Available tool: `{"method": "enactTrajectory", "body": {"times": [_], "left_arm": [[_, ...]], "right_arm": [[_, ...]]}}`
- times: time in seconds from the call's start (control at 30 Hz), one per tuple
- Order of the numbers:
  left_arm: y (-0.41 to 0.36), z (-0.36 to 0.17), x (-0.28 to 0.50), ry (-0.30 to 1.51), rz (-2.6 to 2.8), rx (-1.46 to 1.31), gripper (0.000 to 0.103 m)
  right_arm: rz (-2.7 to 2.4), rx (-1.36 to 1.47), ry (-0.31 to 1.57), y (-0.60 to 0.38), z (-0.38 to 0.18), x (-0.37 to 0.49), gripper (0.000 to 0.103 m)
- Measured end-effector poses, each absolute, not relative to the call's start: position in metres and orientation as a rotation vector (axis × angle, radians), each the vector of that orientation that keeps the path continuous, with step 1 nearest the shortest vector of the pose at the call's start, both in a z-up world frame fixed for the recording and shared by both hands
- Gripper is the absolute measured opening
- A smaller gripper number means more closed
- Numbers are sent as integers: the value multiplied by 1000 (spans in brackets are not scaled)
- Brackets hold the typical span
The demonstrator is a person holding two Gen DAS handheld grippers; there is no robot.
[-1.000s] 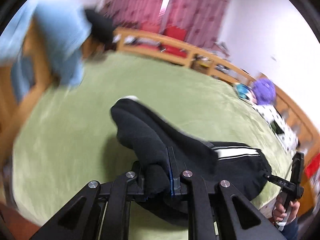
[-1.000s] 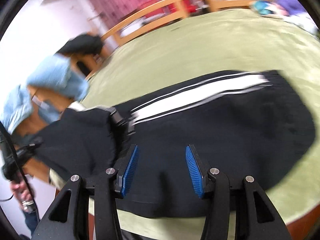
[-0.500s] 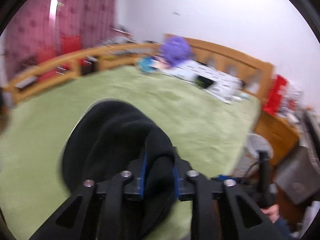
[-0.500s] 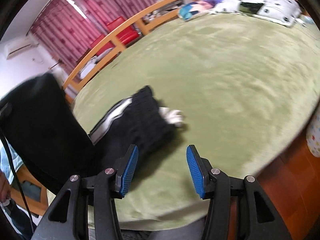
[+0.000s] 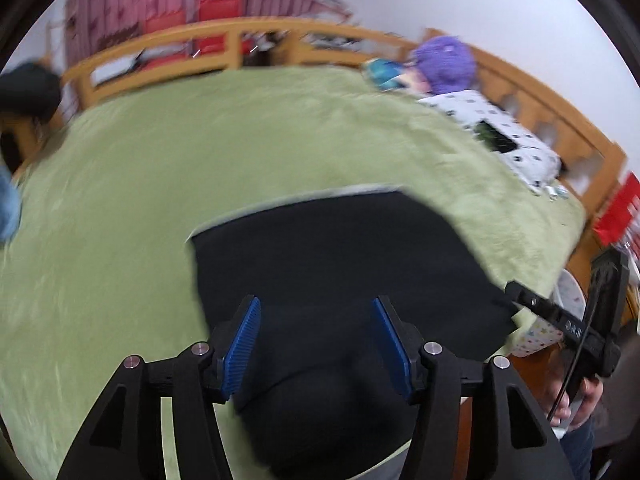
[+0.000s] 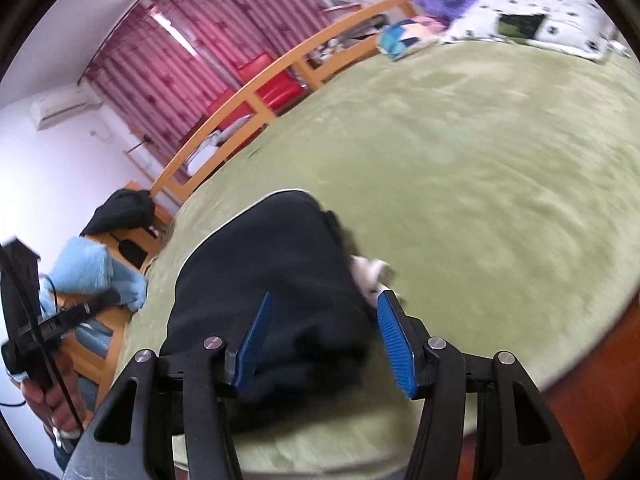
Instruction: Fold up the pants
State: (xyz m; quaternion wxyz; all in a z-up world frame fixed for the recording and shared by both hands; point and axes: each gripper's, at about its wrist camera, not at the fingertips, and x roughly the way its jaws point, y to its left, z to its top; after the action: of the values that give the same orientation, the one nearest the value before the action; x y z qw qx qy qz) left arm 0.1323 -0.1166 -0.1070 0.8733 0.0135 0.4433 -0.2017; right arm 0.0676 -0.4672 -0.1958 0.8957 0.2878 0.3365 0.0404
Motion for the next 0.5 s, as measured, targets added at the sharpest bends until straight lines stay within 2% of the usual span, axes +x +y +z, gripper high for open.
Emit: {"method": "enactTrajectory", "body": {"times": [0.1,0.23,0.37,0.43,0.5], "left_arm": [[-101,-144,126,1004,-395,-7,58],[-100,-202,111,1123,-403,-51,59],[-94,-198,106,1106,-444,-58,61],[-78,-186,114,1089,-476,-142,61],[-69,-177,124,1056,-473,-179,64]], "right_arm": [[32,506,817,-448,-219,83,54],[16,449,862,-439,-234,79,54],[63,411,919,-446,-222,85,54],[52,399,881,-453,-208,87,54],[58,403,842,-460,-197,97,59]]}}
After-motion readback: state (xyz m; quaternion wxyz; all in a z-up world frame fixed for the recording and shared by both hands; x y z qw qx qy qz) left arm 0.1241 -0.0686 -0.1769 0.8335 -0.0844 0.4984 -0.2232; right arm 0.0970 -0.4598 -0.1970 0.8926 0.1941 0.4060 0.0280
